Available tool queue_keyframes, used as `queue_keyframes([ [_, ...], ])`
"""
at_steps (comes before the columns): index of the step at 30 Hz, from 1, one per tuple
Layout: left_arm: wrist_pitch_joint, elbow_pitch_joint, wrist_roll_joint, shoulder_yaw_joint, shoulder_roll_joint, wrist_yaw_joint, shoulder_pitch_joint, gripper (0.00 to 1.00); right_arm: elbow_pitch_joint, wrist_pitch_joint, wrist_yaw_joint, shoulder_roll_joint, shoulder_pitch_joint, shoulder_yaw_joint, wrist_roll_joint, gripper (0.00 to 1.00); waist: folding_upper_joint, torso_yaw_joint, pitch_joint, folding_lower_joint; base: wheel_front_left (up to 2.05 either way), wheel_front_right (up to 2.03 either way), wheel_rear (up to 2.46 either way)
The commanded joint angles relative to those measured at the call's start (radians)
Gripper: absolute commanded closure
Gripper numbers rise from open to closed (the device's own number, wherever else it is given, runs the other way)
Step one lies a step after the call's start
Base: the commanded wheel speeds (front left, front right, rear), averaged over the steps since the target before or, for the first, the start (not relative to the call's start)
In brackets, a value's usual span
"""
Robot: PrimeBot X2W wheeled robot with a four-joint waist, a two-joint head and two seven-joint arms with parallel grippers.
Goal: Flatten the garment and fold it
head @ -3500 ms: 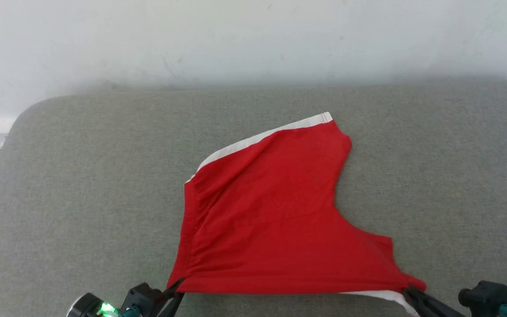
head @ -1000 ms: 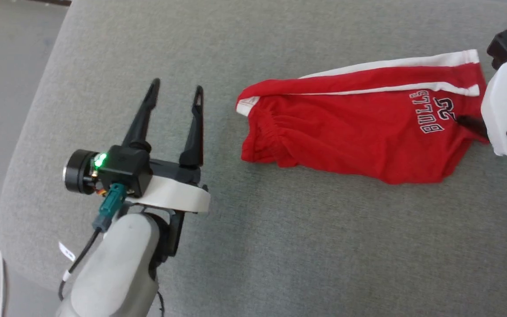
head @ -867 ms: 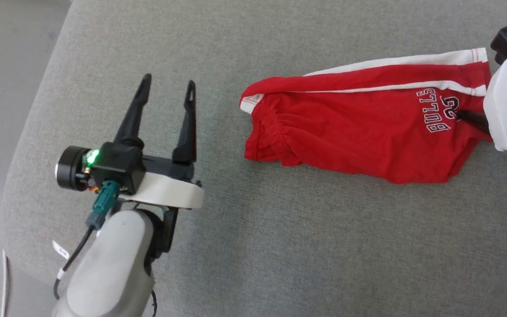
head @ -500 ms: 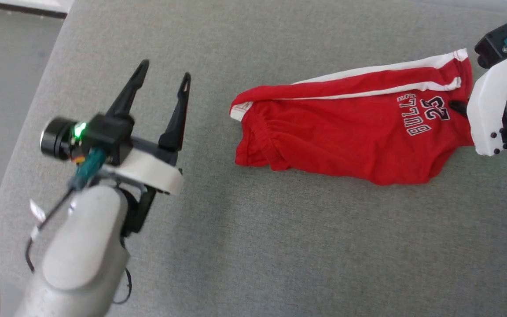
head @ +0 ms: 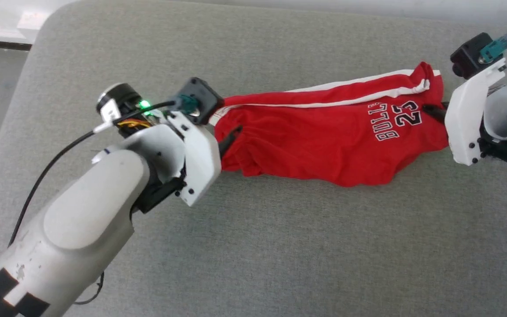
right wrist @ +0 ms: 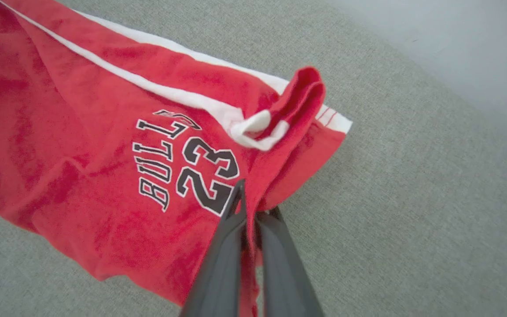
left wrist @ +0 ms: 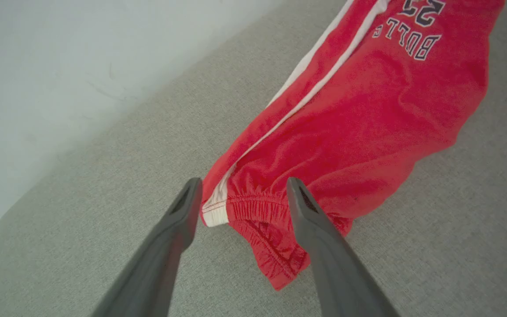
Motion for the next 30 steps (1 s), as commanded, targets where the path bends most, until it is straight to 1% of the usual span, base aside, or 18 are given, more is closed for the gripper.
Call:
queue_keyframes([
  [1,0.014,-0.005,-0.021,-0.019,0.011,-0.006,-0.027,0.00,-0.001,-0.008,-0.001,0.007,-0.002,0.005,0.004,1.00,0.0000,-0.015,0.014,0.0000,0.00,0.00,0.00],
  [6,0.115,-0.014,-0.135,-0.221,0.066,-0.006,-0.107,0.00,0.001,-0.022,-0.001,0.020,-0.028,0.030,0.006,1.00,0.0000,-0.038,0.044,0.0000,0.00,0.00,0.00],
  [11,0.141,0.048,-0.204,-0.377,0.081,-0.006,-0.155,0.00,0.010,-0.035,-0.001,0.033,-0.055,0.059,0.010,1.00,0.0000,-0.058,0.065,0.0000,0.00,0.00,0.00],
  [15,0.124,0.126,-0.230,-0.456,0.069,-0.006,-0.175,0.00,0.021,-0.046,-0.001,0.052,-0.073,0.083,0.015,1.00,0.0000,-0.075,0.075,0.0000,0.00,0.00,0.00],
  [17,0.130,0.156,-0.258,-0.479,0.061,-0.006,-0.168,0.00,0.026,-0.052,-0.001,0.059,-0.080,0.096,0.020,1.00,0.0000,-0.081,0.077,0.0000,0.00,0.00,0.00],
  [21,0.143,0.179,-0.260,-0.500,0.060,-0.006,-0.152,0.00,0.037,-0.067,-0.001,0.065,-0.088,0.120,0.034,1.00,0.0000,-0.088,0.076,0.0000,0.00,0.00,0.00],
  [22,0.131,0.182,-0.262,-0.501,0.060,-0.006,-0.147,0.30,0.041,-0.077,-0.001,0.065,-0.087,0.123,0.039,1.00,0.0000,-0.088,0.072,0.0000,0.00,0.00,0.00],
  [23,0.105,0.188,-0.263,-0.502,0.058,-0.006,-0.143,0.98,0.044,-0.089,-0.001,0.065,-0.086,0.126,0.043,1.00,0.0000,-0.087,0.069,0.0000,0.00,0.00,0.00],
  [24,0.081,0.196,-0.267,-0.502,0.056,-0.006,-0.138,1.00,0.048,-0.101,-0.001,0.065,-0.084,0.129,0.047,1.00,0.0000,-0.087,0.064,0.0000,0.00,0.00,0.00],
  [28,-0.036,0.211,-0.273,-0.502,0.060,-0.006,-0.126,1.00,0.053,-0.154,-0.001,0.062,-0.067,0.139,0.068,1.00,0.0000,-0.085,0.034,0.0000,0.00,0.00,0.00],
  [30,-0.107,0.214,-0.285,-0.484,0.067,-0.006,-0.121,1.00,0.042,-0.187,-0.001,0.053,-0.056,0.143,0.077,1.00,0.0000,-0.084,0.014,0.0000,0.00,0.00,0.00],
])
